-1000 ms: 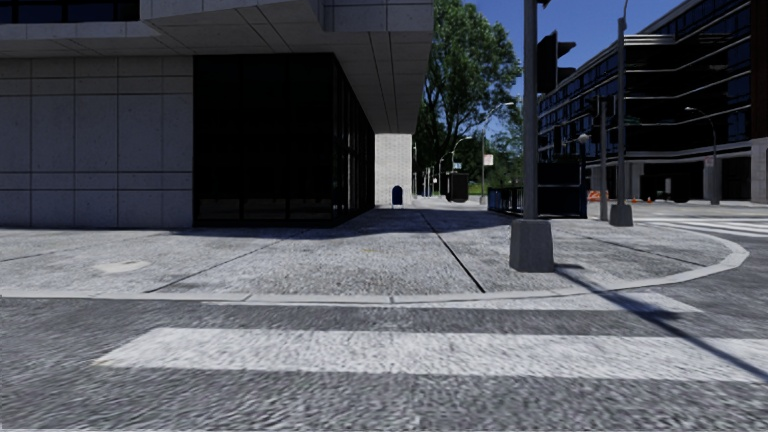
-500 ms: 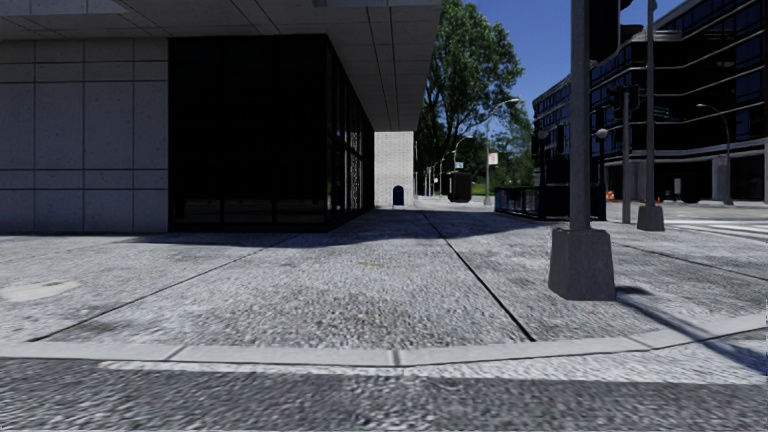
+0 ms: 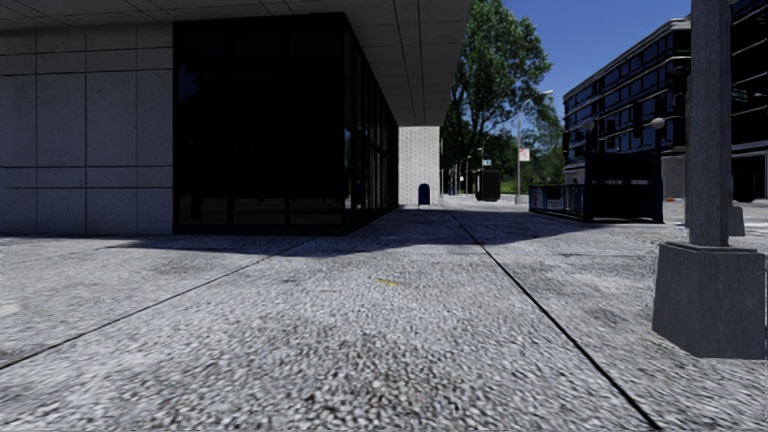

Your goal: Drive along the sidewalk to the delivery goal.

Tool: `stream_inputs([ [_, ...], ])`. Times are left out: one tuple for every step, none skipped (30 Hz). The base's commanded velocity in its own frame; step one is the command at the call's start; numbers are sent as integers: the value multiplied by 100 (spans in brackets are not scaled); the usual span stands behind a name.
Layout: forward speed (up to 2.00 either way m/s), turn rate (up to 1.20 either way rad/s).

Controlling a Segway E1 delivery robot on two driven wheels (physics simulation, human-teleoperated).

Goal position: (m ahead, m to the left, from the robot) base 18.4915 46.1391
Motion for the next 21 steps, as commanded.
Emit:
stream_inputs([
  [148, 56],
  [148, 59],
  [148, 59],
  [148, 61],
  [148, 62],
  [148, 62],
  [148, 62],
  [148, 62],
  [148, 62],
  [147, 62],
  [147, 62],
  [147, 62],
  [147, 62],
  [147, 62],
  [147, 62],
  [147, 62],
  [147, 62],
  [147, 62],
  [147, 62],
  [147, 62],
  [147, 62],
])
